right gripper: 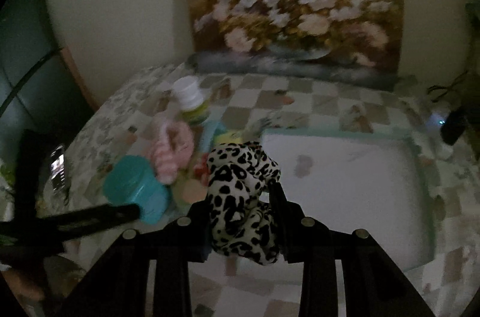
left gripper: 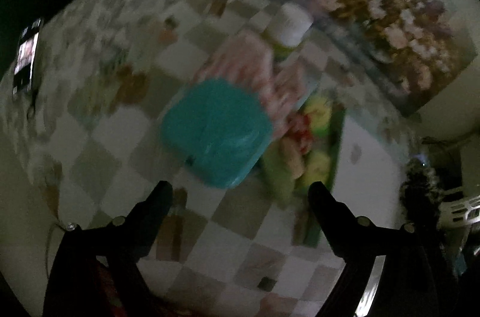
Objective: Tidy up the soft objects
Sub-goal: 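Grasp the pink striped fluffy sock with the left tool while the right holds the scrunchie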
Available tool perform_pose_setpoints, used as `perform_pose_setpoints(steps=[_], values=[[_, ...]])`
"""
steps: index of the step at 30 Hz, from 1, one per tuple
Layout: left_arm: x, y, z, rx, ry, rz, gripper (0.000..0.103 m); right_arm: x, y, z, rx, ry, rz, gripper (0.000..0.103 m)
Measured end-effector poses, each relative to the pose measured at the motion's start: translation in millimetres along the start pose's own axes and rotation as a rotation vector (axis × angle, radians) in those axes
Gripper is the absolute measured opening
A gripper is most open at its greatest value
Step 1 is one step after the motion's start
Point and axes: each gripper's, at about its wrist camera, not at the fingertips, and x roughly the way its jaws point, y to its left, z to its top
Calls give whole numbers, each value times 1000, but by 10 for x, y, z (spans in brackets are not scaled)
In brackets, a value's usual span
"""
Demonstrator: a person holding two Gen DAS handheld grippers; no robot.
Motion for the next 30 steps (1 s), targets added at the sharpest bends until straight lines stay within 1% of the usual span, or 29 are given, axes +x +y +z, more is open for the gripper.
perform_pose_setpoints(steps=[3,5,8,10,11,12,14,16,18,20,22,23,24,27,28,30], values=[[-42,-149,314,36,-11,5,92,-15,-101,140,28,-6,-32,35],[0,-205,512,26,-6,11,92,-25,-152,242,38,-19,-54,35],[127,-293,726,0,9,18,85,-8,-212,398,43,-35,-84,35],[248,-332,759,-8,23,11,84,14,-266,494,60,-42,-90,35],[295,-342,759,-9,29,11,82,38,-311,556,73,-45,-95,35],[366,-364,773,-11,35,23,78,53,-330,583,81,-45,-99,35],[482,-399,809,-10,43,51,76,97,-419,654,110,-45,-107,35],[591,-429,858,-31,68,48,74,143,-505,704,134,-45,-112,35],[627,-496,904,-29,60,41,72,203,-585,733,158,-35,-130,35],[667,-549,965,-9,35,57,71,259,-652,728,175,-23,-126,35],[719,-478,1013,-47,31,68,67,294,-695,699,176,-10,-128,35],[749,-421,1032,-68,33,74,62,311,-727,680,180,-3,-142,35],[773,-373,1057,-79,35,81,60,325,-755,665,188,4,-153,35],[824,-184,1113,-115,34,118,55,359,-838,626,209,19,-166,35],[828,-120,1122,-128,32,131,55,366,-852,617,212,22,-170,35],[837,-46,1128,-143,33,132,55,378,-875,607,220,26,-179,35]])
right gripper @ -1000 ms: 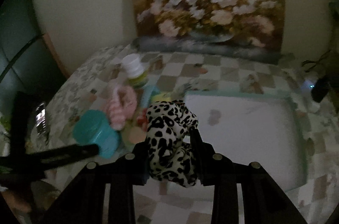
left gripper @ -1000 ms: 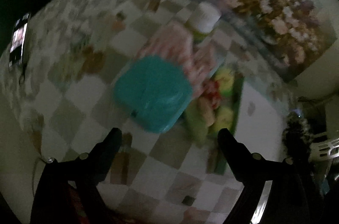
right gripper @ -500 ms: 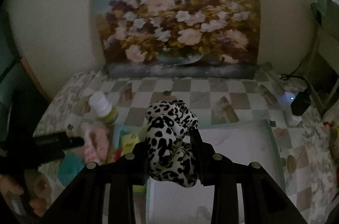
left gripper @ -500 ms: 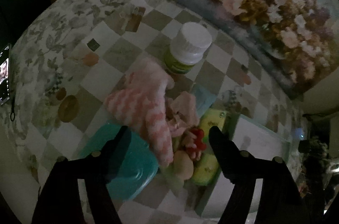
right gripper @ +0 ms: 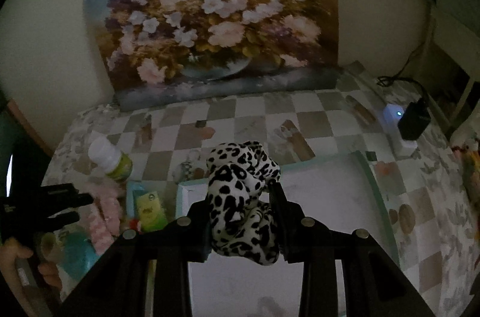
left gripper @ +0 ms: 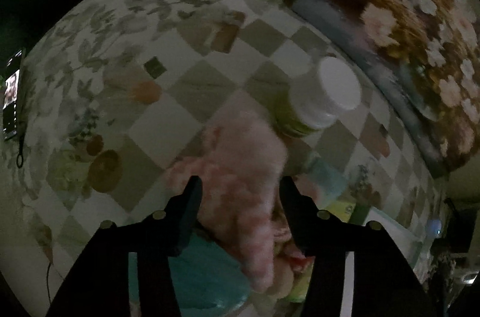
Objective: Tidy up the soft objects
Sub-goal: 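Grasp the pink striped fluffy sock with the left tool while the right holds the scrunchie, then carry the sock and scrunchie over the tray and open both tools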
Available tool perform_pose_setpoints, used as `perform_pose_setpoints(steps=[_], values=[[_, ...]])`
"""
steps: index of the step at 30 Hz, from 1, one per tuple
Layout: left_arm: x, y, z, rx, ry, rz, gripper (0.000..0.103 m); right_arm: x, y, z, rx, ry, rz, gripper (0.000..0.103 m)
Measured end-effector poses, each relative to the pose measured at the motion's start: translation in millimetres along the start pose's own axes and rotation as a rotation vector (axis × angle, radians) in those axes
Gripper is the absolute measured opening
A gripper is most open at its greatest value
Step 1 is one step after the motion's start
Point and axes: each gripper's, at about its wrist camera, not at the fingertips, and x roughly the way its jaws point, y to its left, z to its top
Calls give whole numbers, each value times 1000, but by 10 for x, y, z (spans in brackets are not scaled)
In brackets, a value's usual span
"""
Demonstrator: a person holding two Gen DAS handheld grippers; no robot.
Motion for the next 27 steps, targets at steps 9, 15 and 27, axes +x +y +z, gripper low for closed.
perform_pose_setpoints(steps=[9,15,27], values=[[187,-48,-63,16,50,-32,53,30,-7,-27,1,14,-2,35],[266,1,-90,-5,53,-19,15,35,32,-50,-15,17,-1,35],[99,203,-32,-71,-32,-32,8,76,61,-52,-30,35,3,35]])
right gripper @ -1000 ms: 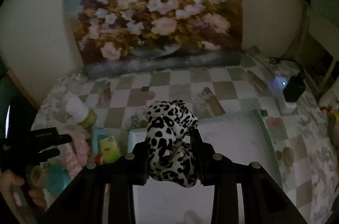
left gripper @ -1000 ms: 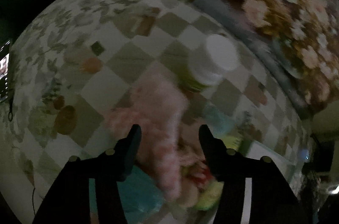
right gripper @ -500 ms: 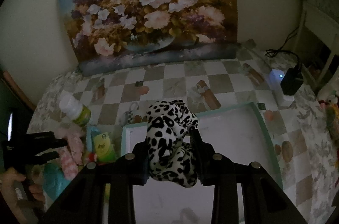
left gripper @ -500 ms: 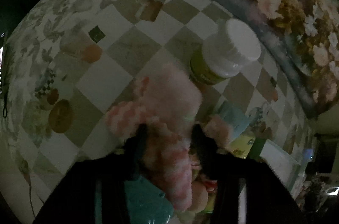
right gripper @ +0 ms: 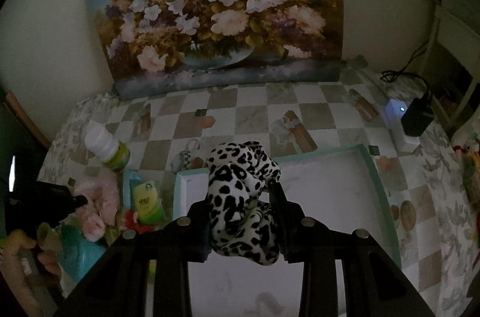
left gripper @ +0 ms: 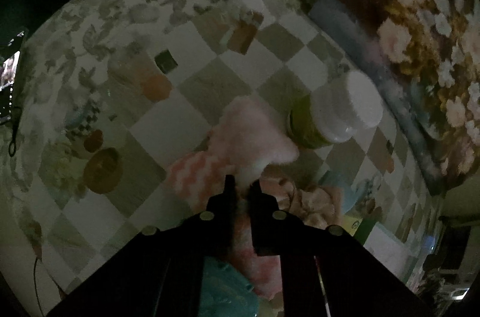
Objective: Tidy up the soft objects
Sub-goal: 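Carry the sock and scrunchie over the tray and open both tools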
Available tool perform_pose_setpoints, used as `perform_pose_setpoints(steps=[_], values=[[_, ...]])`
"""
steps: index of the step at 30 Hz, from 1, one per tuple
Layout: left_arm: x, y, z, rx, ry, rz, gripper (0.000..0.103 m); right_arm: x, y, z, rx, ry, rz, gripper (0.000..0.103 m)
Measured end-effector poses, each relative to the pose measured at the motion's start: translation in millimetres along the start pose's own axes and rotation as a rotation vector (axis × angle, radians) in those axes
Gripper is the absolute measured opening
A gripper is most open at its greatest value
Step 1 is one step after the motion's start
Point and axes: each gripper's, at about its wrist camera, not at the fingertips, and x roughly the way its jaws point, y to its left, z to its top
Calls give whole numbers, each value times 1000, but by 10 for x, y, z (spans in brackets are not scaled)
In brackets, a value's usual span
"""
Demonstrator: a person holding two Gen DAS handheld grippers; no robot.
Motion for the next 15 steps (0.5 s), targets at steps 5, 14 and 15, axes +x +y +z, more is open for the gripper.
perform_pose_setpoints(steps=[5,14,15], values=[[-296,-2,69,1,-77,-30,8,-22,-7,8,3,-11,4,35],[-1026,-93,78,42,-239,-122,8,-237,-14,54,15,-72,17,35],[-1117,-118,67,52,-255,-137,8,-274,-17,61,16,-82,19,35]])
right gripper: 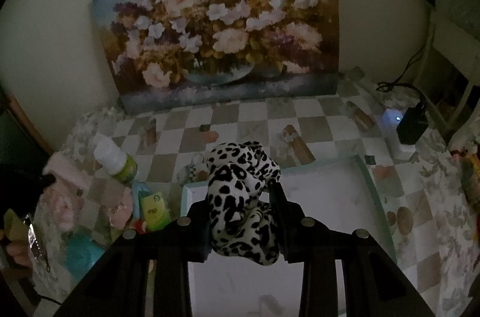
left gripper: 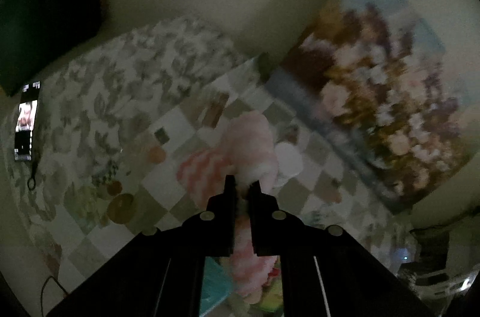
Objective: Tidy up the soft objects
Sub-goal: 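Carry the sock and scrunchie over the tray and open both tools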
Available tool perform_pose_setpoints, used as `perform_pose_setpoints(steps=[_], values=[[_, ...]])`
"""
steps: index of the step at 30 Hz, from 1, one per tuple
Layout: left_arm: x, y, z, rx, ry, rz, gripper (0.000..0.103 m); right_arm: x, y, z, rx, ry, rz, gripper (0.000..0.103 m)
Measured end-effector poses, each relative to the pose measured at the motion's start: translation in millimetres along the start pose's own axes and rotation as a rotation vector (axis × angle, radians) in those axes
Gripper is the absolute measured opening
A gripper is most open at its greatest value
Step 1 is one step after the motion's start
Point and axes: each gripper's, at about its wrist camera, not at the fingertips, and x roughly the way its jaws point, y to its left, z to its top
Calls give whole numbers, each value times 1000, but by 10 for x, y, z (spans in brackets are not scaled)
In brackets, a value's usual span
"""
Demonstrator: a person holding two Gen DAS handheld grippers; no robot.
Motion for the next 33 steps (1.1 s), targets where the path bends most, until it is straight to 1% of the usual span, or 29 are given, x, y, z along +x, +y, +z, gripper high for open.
perform_pose_setpoints(steps=[3,7,9,12,17,20,24,26,29,30,33], values=[[-215,-119,6,35,-37,-42,8,-99,-8,27,5,-26,4,35],[-431,-301,-40,82,-68,-93,8,-225,-77,72,18,-58,7,35],[-508,-385,-83,108,-79,-110,8,-282,-140,92,28,-74,-7,35],[-547,-574,-193,165,-81,-125,8,-340,-253,114,38,-92,-52,36],[-428,-919,-464,251,-14,-157,8,-321,-538,124,80,-85,-119,36],[-352,-1160,-674,326,14,-161,8,-289,-757,106,123,-74,-156,36],[-195,-1529,-1061,441,71,-173,8,-187,-998,50,173,-44,-189,36],[-65,-1691,-1283,503,101,-165,8,-28,-1120,-9,192,2,-212,36],[212,-1870,-1627,582,173,-152,8,209,-1253,-108,209,76,-227,36],[323,-1909,-1733,601,204,-144,8,302,-1298,-143,220,104,-225,36],[549,-1944,-1937,628,259,-123,8,496,-1405,-241,246,159,-218,36]])
